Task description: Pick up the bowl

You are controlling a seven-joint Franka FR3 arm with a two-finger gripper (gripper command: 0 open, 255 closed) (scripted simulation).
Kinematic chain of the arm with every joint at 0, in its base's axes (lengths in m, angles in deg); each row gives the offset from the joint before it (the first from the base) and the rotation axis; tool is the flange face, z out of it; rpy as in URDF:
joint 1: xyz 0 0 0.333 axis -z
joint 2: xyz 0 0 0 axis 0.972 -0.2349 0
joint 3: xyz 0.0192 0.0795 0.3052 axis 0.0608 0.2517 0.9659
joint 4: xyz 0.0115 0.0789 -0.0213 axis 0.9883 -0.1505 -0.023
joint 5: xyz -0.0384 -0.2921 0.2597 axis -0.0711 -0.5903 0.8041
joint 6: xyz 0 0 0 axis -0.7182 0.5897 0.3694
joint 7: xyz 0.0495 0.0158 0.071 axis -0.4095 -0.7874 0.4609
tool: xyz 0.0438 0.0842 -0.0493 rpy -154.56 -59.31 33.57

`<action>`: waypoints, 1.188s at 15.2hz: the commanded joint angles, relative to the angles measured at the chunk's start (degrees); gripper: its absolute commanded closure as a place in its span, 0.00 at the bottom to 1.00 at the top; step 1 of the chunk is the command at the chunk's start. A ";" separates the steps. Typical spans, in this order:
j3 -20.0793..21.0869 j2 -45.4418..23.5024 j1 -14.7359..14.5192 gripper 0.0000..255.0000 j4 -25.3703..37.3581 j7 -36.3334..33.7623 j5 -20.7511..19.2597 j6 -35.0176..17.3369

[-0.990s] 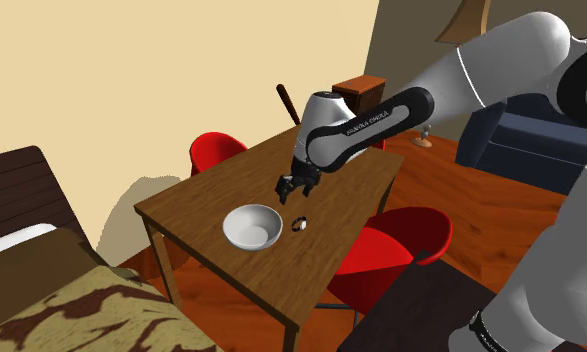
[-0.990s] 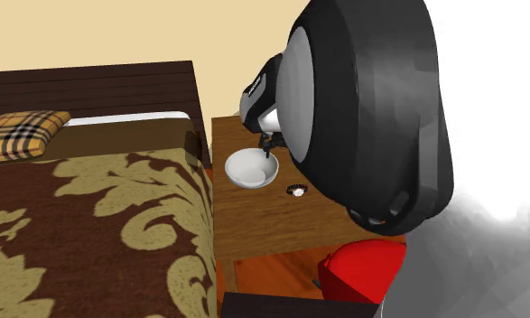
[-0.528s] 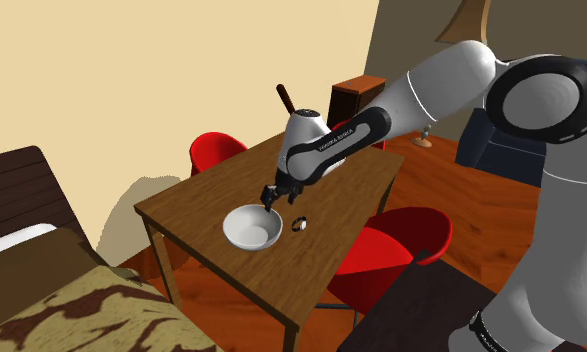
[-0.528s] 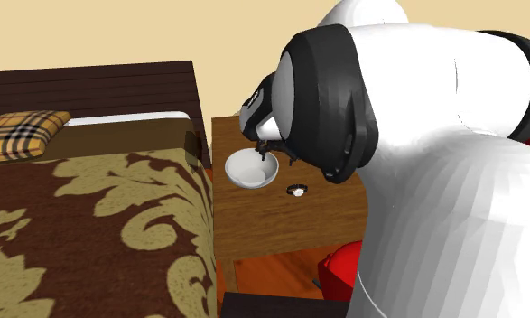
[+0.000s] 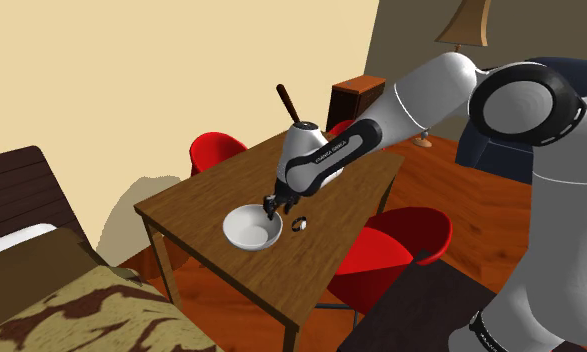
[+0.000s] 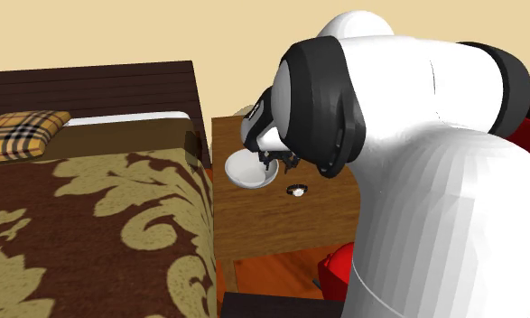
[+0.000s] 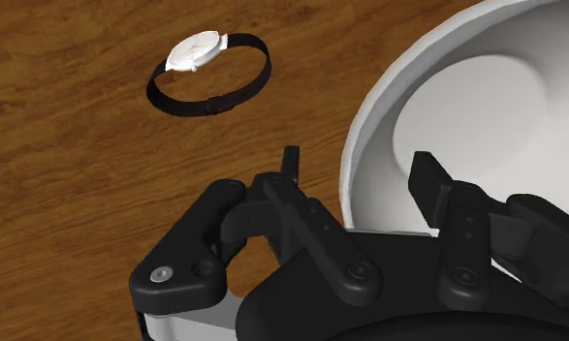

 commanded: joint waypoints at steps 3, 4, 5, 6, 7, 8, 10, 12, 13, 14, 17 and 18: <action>-0.01 -0.10 0.00 1.00 -0.01 0.01 -0.01 -0.13; -0.01 -0.09 0.00 1.00 -0.01 0.01 -0.01 -0.13; -0.01 -0.09 0.00 1.00 -0.02 0.01 -0.01 -0.13; -0.01 -0.08 0.00 1.00 -0.04 0.01 -0.01 -0.13; -0.01 -0.08 0.00 1.00 -0.04 0.01 -0.01 -0.14; -0.01 -0.09 -0.01 1.00 -0.02 0.00 -0.01 -0.13; 0.03 0.36 0.02 1.00 0.18 0.01 0.04 0.52; 0.13 1.48 0.11 1.00 0.28 0.05 0.19 1.74; 0.18 2.01 0.15 1.00 0.38 0.06 0.25 2.36; 0.22 2.55 0.19 1.00 0.47 0.08 0.32 2.98; 0.35 4.11 0.31 1.00 0.82 0.13 0.53 4.88; 0.39 4.61 0.34 1.00 0.96 0.14 0.60 5.52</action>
